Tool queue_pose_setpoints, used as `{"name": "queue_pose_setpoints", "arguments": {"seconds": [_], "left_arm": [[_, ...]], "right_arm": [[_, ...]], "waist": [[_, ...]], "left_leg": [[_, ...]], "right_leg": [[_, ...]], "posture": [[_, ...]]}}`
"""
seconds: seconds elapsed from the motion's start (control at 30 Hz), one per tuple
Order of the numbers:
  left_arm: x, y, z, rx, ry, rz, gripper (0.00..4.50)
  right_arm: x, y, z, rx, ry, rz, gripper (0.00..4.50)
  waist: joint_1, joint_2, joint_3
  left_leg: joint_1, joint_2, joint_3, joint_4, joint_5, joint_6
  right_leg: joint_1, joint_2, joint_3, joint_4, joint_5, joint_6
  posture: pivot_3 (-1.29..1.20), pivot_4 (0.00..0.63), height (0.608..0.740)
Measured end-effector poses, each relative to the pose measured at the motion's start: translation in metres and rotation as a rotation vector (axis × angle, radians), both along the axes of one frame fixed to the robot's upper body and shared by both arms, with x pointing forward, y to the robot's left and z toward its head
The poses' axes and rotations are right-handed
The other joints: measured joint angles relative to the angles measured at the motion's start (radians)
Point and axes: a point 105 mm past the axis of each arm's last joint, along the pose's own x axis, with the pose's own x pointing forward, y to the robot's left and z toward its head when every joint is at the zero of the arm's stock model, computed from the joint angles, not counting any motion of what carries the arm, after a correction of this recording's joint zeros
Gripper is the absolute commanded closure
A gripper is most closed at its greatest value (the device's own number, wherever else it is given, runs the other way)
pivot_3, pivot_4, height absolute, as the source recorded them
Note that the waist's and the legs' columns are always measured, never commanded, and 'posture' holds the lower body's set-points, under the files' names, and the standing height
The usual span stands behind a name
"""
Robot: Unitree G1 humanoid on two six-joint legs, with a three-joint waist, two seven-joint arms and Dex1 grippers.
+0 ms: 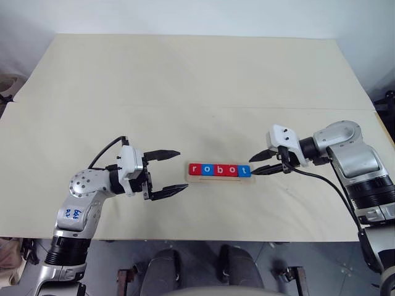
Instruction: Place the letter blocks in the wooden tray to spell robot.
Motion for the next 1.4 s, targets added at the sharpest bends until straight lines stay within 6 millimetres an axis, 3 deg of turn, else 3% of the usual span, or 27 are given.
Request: {"name": "queue_pose_setpoints", "arguments": {"seconds": [0.1,0.77,1.0,1.23,1.4], "left_arm": [[0.0,0.0,0.001,0.0,-0.004,-0.002,0.0],[0.003,0.0,0.005,0.01,-0.017,-0.001,0.0],[-0.003,0.022,-0.006,0.061,0.031,0.05,0.0],[-0.003,0.052,-0.008,0.062,0.041,0.17,0.0],[0.0,0.061,-0.011,0.057,0.034,0.218,0.0]], "right_arm": [[0.001,-0.002,-0.003,-0.003,0.0,-0.007,4.47],[-0.006,0.002,-0.014,0.055,0.01,-0.017,4.47],[-0.026,-0.032,0.005,0.227,-0.108,-0.129,2.28],[-0.07,-0.049,-0.015,0.457,-0.175,-0.222,0.03],[-0.077,-0.058,-0.017,0.493,-0.179,-0.274,0.03]], "waist": [[0.0,0.0,0.0],[0.002,0.0,0.0],[0.004,0.0,0.0],[0.004,0.0,0.0],[0.0,0.0,0.0]], "left_leg": [[0.0,0.0,0.0,0.0,0.0,0.0],[0.0,0.0,0.0,0.0,0.0,0.0],[0.0,0.0,0.0,-0.001,0.0,0.0],[0.002,0.0,0.0,-0.001,-0.001,0.0],[0.003,0.0,0.0,-0.001,-0.002,0.001]], "right_leg": [[0.0,0.0,0.0,0.0,0.0,0.0],[0.0,0.0,0.0,0.0,0.0,0.0],[0.0,0.0,0.0,0.0,0.0,0.0],[0.002,0.0,0.0,-0.001,0.0,0.0],[0.002,0.0,0.001,0.0,0.0,0.0]], "posture": [[0.0,0.15,0.74],[0.0,0.15,0.74],[0.0,0.15,0.74],[0.0,0.15,0.74],[0.0,0.15,0.74]]}}
